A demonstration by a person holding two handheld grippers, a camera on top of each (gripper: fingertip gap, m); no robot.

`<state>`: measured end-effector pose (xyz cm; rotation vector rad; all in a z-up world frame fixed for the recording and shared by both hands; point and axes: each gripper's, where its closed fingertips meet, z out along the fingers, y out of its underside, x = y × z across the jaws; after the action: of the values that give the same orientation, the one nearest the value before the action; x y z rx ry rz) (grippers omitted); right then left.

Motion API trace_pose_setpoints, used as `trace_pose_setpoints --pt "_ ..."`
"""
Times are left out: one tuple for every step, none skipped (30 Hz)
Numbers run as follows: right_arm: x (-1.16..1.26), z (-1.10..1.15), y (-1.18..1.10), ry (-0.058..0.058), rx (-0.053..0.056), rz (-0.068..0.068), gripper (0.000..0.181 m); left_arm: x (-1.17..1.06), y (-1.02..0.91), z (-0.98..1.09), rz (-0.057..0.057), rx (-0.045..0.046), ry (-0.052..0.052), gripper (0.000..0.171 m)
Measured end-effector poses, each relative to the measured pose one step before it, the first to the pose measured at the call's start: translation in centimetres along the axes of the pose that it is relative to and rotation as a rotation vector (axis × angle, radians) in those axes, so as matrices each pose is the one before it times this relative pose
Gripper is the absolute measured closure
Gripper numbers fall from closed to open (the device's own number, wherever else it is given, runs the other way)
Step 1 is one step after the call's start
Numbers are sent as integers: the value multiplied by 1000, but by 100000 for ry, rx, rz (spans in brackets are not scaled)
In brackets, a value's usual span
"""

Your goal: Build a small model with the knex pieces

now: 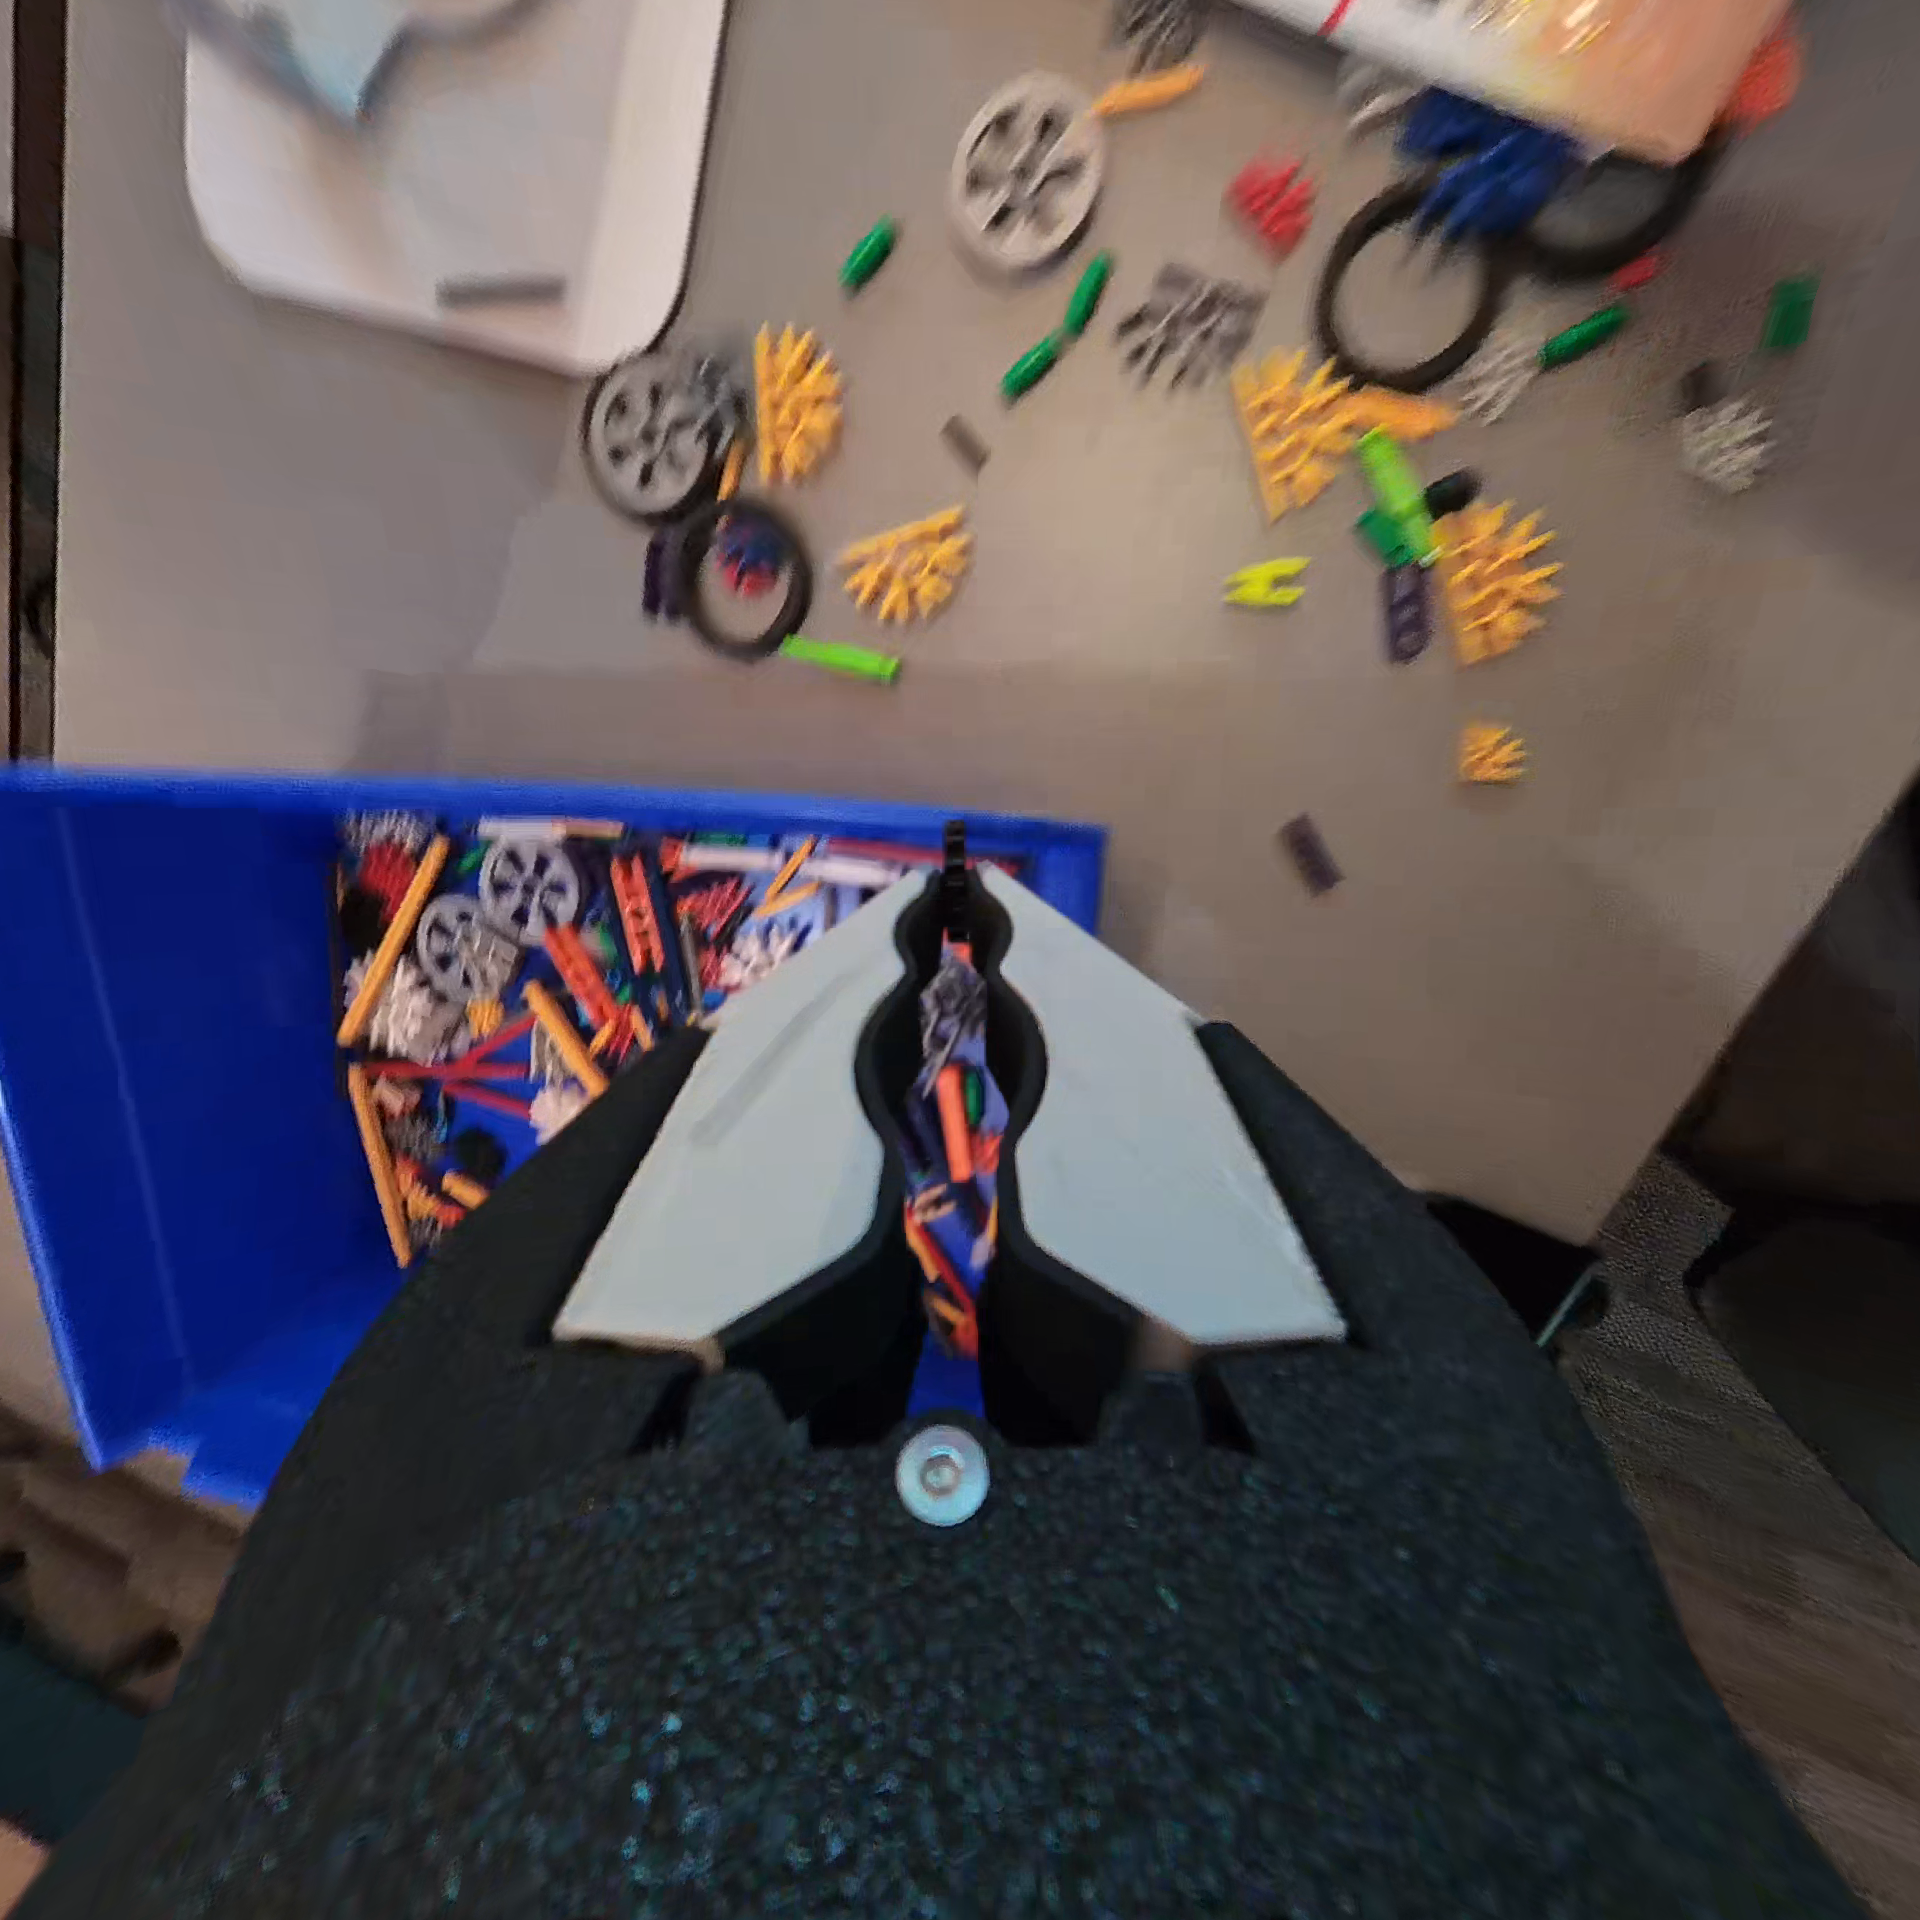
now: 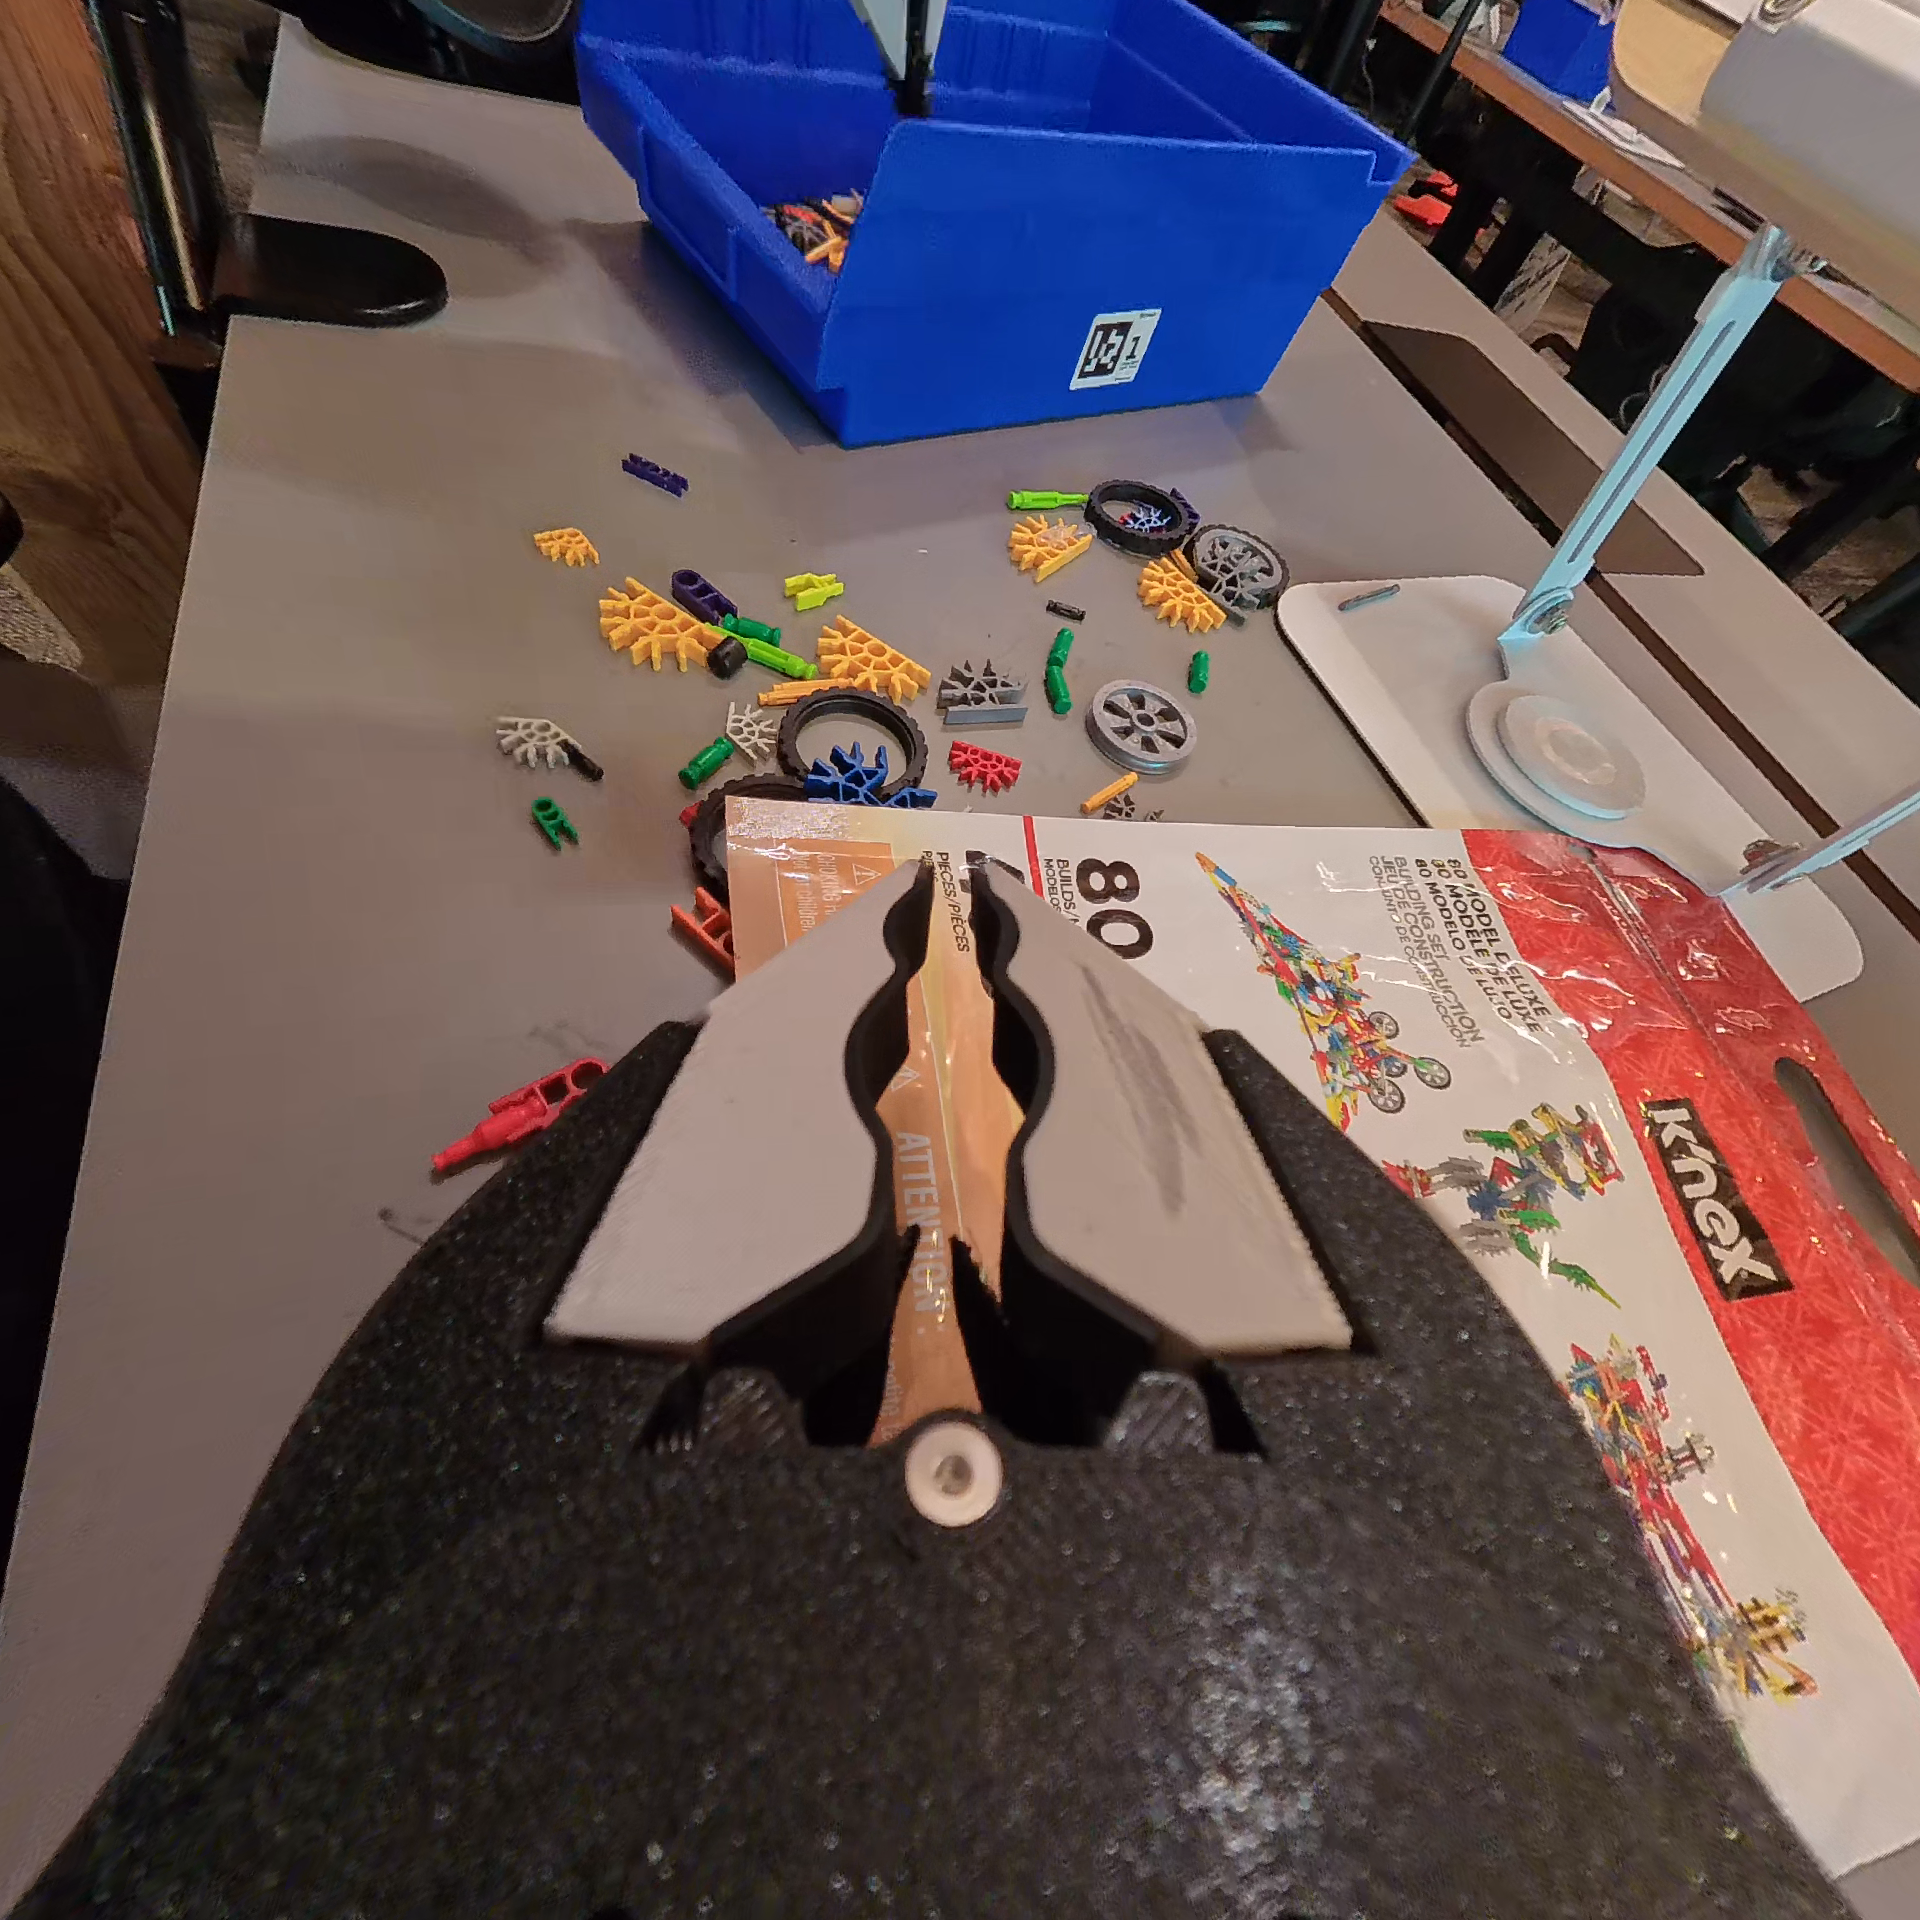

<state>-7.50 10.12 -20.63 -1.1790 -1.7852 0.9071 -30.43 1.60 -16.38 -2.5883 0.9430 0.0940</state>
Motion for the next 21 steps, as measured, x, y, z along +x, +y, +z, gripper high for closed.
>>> trace_pose_setpoints --pt "19 16 29 320 -247 -293 175 510 -945 48 1895 420 -1148 171" --pt "5 20 49 287 -402 -428 175 741 -881 45 1585 958 1021 171" --pt "-42 17 38 131 -370 -514 175 1034 -1058 18 2161 2916 2745 170" --pt "-62 20 2 -20 -125 -393 175 139 -605 4 724 116 -1821 170" --pt "-52 9 -5 -59 -44 -210 175 160 -243 -58 621 -1502 -1185 170" --pt "-25 -10 -16 46 -38 -221 175 434 -392 -94 1186 389 840 171" --pt "-7 -7 -23 207 -12 -288 175 110 -429 -68 455 1258 -280 171" --pt "7 -33 -32 209 30 -217 175 -27 -218 -21 -694 259 -519 171" --pt "11 -23 -36 140 102 20 175 -13 -119 -6 -698 -694 -714 171" --pt "17 -33 -43 60 189 179 175 229 -217 -14 871 -486 -235 171" --pt "28 -35 -40 134 164 172 175 523 -538 11 779 1073 1269 170" --pt "13 -32 -30 153 87 -16 176 715 -768 110 21 2490 2544 170" --pt "3 -40 -48 151 130 -137 176 814 -638 316 39 1911 3022 170" --pt "3 -26 -26 89 115 -31 176 593 -312 469 829 -93 1363 170" --pt "12 -16 0 146 -58 -13 176 547 -236 477 1027 -427 1001 170" --pt "14 1 27 194 -203 -75 176 791 -485 492 -427 1314 2887 170" --pt "3 19 70 153 -403 -179 175 905 -563 627 -1151 2042 3853 170" --pt "12 34 83 233 -540 -379 176 716 -349 755 140 1024 2395 170" --pt "-11 30 73 204 -491 -416 176 807 -311 841 -577 1253 3365 170" --pt "-20 13 45 110 -340 -343 176 940 -343 886 -1735 1954 4857 170" --pt "-15 18 19 83 -195 -287 176 657 -191 886 -1202 1373 3101 170"
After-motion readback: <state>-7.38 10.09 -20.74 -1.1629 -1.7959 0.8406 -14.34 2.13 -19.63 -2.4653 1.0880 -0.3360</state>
